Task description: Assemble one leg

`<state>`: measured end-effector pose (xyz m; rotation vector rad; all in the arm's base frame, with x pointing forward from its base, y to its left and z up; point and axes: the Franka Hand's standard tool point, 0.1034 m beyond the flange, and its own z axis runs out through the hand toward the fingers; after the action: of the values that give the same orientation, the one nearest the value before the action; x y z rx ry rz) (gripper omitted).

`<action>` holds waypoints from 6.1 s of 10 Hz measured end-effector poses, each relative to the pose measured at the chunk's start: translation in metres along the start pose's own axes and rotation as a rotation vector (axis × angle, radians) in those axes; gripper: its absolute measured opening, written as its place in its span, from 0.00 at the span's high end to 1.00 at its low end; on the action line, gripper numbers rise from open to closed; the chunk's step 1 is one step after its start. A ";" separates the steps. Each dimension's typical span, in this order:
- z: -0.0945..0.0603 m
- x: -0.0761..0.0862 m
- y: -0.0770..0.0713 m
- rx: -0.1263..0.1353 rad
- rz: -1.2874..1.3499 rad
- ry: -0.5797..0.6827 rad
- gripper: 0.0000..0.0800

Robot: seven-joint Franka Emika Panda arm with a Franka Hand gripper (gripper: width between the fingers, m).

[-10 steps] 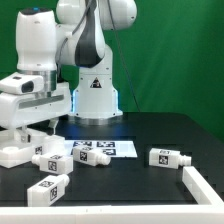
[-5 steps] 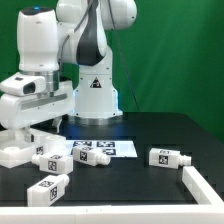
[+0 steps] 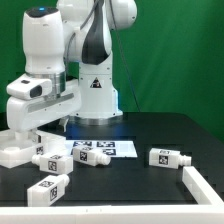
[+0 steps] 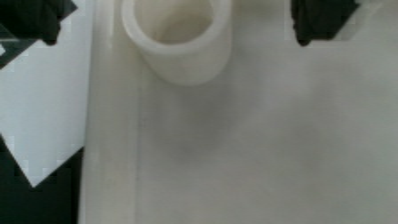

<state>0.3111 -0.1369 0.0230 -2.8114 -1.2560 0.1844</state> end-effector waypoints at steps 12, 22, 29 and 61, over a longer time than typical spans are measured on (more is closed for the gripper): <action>0.016 -0.017 0.007 -0.016 0.000 0.006 0.92; -0.024 0.012 0.021 -0.215 -0.099 0.091 0.93; -0.053 0.114 0.017 -0.192 -0.357 0.044 0.93; -0.019 0.284 0.007 -0.072 -0.696 -0.051 0.93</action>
Offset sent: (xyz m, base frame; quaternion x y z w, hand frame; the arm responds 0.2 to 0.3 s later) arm -0.0112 -0.0084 -0.0171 -0.0054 0.0398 -0.0055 0.9992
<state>0.5064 0.0696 0.0167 -2.2434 -2.1795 0.1714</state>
